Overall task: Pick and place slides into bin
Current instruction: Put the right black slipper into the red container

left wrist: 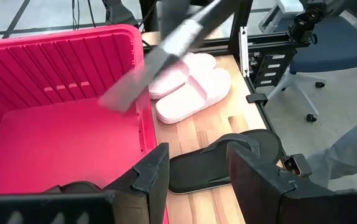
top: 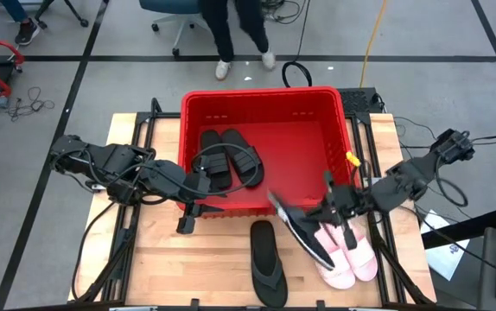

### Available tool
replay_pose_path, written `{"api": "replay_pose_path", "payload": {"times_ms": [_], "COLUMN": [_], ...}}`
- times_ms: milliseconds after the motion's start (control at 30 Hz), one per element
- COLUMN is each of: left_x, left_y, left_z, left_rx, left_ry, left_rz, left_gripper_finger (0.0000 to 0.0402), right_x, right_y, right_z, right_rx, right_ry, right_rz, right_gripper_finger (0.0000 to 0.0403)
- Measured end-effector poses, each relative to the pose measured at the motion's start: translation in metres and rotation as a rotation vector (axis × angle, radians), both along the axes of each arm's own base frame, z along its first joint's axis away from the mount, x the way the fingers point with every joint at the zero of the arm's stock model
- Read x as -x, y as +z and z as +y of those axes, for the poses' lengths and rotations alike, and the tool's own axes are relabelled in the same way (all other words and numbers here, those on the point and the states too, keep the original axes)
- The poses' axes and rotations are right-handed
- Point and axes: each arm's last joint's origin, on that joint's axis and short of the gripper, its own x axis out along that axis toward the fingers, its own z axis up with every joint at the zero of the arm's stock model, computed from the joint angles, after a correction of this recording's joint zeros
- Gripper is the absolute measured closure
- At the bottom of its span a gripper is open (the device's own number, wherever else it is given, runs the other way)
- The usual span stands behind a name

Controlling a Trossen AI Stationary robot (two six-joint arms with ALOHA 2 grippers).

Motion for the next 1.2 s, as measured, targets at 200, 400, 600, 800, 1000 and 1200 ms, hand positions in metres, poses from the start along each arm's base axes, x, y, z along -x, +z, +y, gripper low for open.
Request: {"api": "replay_pose_path", "payload": {"times_ms": [200, 400, 600, 800, 1000, 1200], "left_x": [0.000, 0.000, 0.000, 0.000, 0.000, 0.000], "left_y": [0.000, 0.000, 0.000, 0.000, 0.000, 0.000], "left_z": [0.000, 0.000, 0.000, 0.000, 0.000, 0.000], "left_rx": [0.003, 0.000, 0.000, 0.014, 0.021, 0.021], "left_ry": [0.002, 0.000, 0.000, 0.010, 0.014, 0.014], "left_rz": [0.001, 0.000, 0.000, 0.003, 0.004, 0.004], "left_gripper_finger": [0.0245, 0.0245, 0.0245, 0.0245, 0.0245, 0.0245], "right_x": [0.005, 0.000, -0.005, -0.008, -0.008, -0.019], "right_y": [0.008, 0.007, 0.000, -0.004, -0.010, -0.024], "right_z": [-0.016, -0.039, -0.072, -0.103, -0.129, -0.147], "right_rx": [0.030, 0.134, 0.199, 0.265, 0.304, 0.312], "right_ry": [-0.042, -0.142, -0.312, -0.437, -0.480, -0.474], "right_rz": [-0.042, -0.035, 0.054, 0.107, 0.186, 0.299], "right_gripper_finger": [0.0403, 0.0403, 0.0403, 0.0403, 0.0403, 0.0403]}}
